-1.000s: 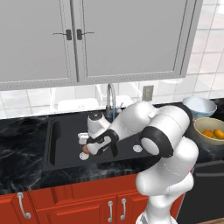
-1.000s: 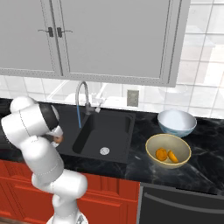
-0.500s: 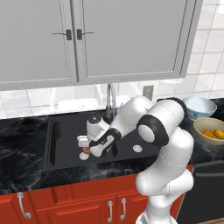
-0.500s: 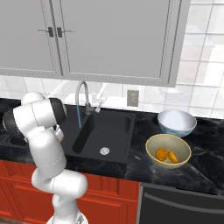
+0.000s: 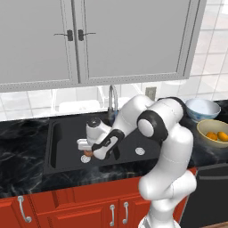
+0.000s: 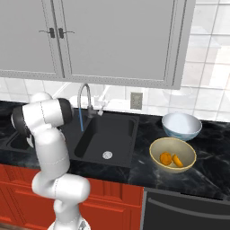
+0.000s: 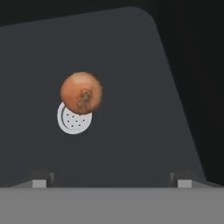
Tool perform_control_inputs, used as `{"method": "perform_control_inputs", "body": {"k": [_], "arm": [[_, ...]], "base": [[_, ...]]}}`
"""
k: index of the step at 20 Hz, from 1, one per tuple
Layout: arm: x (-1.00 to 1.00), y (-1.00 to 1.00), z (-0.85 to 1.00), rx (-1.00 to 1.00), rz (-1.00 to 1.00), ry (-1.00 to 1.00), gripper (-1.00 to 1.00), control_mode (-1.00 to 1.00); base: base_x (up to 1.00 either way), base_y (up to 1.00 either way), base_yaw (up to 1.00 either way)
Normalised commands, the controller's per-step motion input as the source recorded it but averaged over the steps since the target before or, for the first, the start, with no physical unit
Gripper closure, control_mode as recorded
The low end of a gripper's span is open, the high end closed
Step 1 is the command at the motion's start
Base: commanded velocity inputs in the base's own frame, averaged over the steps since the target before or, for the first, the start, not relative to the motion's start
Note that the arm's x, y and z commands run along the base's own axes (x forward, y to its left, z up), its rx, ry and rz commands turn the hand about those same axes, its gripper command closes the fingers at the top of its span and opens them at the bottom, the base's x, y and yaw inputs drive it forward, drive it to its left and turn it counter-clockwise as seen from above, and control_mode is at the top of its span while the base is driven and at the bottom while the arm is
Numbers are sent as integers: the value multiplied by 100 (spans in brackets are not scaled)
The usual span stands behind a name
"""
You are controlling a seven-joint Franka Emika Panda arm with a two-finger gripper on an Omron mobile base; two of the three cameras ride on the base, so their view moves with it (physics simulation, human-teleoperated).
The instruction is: Pick the oranges from the sink and place them in one bowl. Place the onion in the other bowl. Then turn off the sink faucet.
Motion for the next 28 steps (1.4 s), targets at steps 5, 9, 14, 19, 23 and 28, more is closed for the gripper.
{"method": "perform_control_inputs", "body": {"k": [5,9,14,19,23,28], "arm": [[16,3,-5,0,0,0,-100,-100],[14,0,-10,0,-2,0,-100,-100],[9,1,-18,0,-3,0,-100,-100],[13,7,-19,0,-2,0,-100,-100],[23,22,-12,0,-1,0,-100,-100],[13,25,-1,0,-2,-1,-100,-100]], "base": [[0,0,0],[0,0,0],[0,0,0],[0,0,0],[0,0,0],[0,0,0]]}}
